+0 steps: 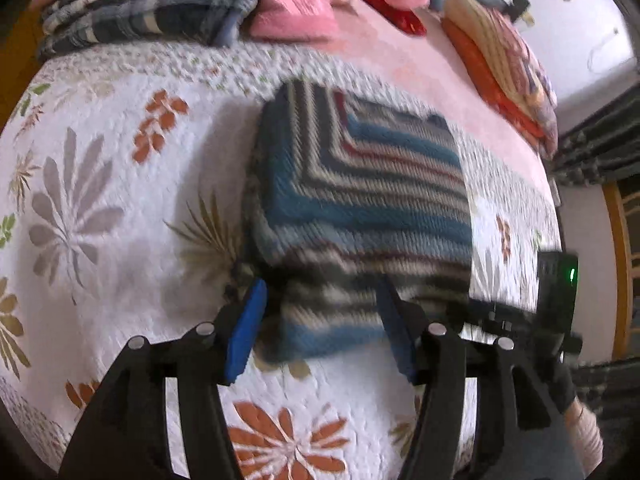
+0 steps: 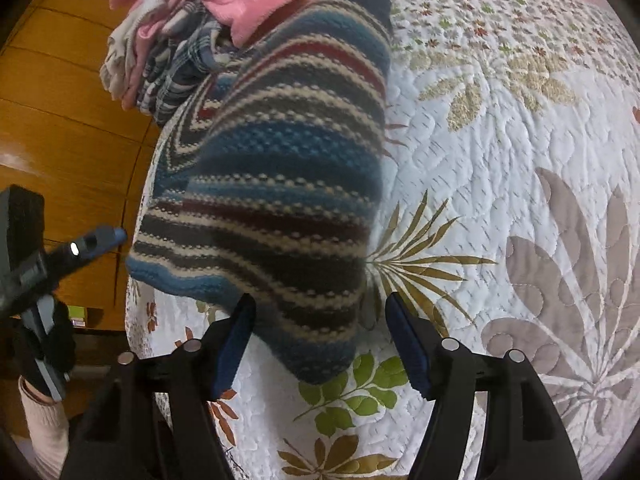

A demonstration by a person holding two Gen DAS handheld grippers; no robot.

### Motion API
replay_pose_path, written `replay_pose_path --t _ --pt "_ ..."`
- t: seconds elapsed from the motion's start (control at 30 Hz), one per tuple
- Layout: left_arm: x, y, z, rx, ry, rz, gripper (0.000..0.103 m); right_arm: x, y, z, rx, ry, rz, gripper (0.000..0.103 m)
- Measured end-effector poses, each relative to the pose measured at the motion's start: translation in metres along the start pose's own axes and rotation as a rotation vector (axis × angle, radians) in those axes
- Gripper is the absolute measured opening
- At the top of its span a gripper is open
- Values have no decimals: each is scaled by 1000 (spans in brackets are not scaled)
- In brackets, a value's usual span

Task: Fold small clothes

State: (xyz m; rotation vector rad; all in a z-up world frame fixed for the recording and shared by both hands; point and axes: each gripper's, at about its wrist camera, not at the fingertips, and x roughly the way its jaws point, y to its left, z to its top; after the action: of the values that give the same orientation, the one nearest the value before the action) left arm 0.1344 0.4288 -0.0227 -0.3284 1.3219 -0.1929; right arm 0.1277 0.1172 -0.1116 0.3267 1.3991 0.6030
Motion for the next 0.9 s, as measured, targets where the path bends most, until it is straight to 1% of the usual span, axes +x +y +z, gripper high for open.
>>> replay_pose_path --t 0.07,0.1,0.13,0.17,0.2,0.23,0.27,0.33,0.37,0.43,0.5,0.6,0.67,0.7,0.77,0.83,0.9 --pt "15 0 -6 16 44 47 57 -1 2 0 -4 -2 -3 68" --pt "20 1 -8 16 55 58 55 -2 2 0 -2 -3 -2 68" --pt "26 5 -10 3 70 60 49 -3 1 -1 -1 -3 0 68" --pt "29 8 -10 -13 72 48 29 -4 0 -2 -3 -2 0 68" --pt "31 12 -10 -30 71 27 17 -4 1 -2 -6 -1 -2 68" --pt "30 16 -9 -50 62 -12 13 -6 -2 -4 -11 1 -5 68" --pt "24 19 -8 -64 37 -38 11 -7 -2 -4 -13 1 -7 68" --pt "11 20 -7 -56 3 -67 11 -8 -3 -4 -10 0 -6 68" --pt "4 21 -6 -43 -10 -74 10 -9 -4 -4 -6 -3 -2 68" --pt "-5 25 -6 -34 -22 -61 10 -12 -6 -4 1 -8 4 68" --pt "-1 38 -9 -51 7 -42 10 -14 -7 -4 5 -11 6 68" --pt "16 48 -11 -39 66 13 10 -11 -7 -4 7 -3 -10 68" --pt "35 52 -14 -33 115 44 10 -7 -7 -3 11 3 -19 68" --pt "45 51 -17 -15 139 68 10 -5 -7 -4 13 7 -30 68" --pt "55 45 -20 42 155 119 10 -1 -8 -4 10 16 -51 68" --pt "59 40 -21 76 155 149 11 2 -8 -5 6 21 -66 68" --pt "59 39 -21 82 152 153 11 5 -10 -7 5 27 -77 68"
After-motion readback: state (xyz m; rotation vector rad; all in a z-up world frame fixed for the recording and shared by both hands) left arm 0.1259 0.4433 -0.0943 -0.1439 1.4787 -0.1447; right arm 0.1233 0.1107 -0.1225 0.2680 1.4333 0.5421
